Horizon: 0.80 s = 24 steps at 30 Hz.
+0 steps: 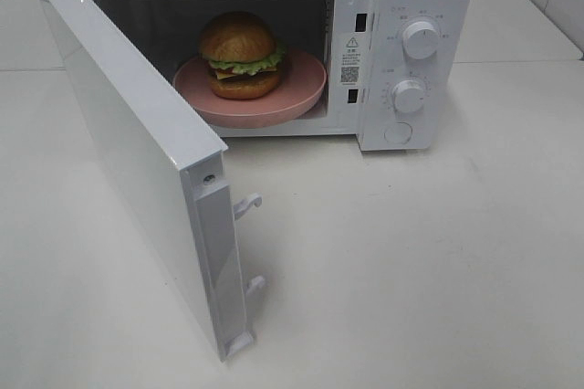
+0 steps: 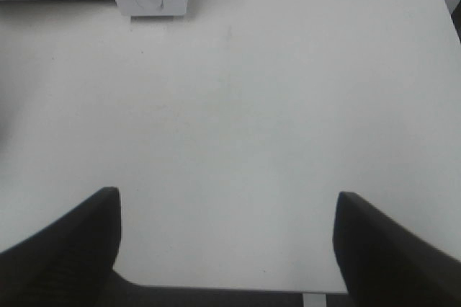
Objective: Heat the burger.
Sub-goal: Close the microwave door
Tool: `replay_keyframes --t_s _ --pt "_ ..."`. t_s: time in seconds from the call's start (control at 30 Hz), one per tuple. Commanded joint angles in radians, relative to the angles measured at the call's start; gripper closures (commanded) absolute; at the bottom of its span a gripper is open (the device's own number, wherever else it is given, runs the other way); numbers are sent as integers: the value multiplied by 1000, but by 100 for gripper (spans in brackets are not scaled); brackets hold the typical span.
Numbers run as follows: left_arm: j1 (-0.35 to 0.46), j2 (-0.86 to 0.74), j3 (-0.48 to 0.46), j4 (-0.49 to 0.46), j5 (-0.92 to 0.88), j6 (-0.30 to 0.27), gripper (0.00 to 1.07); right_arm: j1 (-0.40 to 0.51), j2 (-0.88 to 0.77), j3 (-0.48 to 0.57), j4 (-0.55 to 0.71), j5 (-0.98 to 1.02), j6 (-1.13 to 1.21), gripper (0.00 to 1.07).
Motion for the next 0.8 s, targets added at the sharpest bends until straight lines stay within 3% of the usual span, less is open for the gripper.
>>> replay_keyframes --t_s 0.03,0.33,0.6,0.8 --pt "1 -21 2 0 -8 0 9 -7 -26 4 3 -12 -1 31" --pt "1 -21 2 0 -8 0 9 -67 -158 5 16 -59 -51 31" --pt "1 -21 2 0 -8 0 9 -88 -237 156 56 -94 -50 31" --pt "1 -20 2 0 -8 0 9 -88 -237 185 50 -151 -40 31"
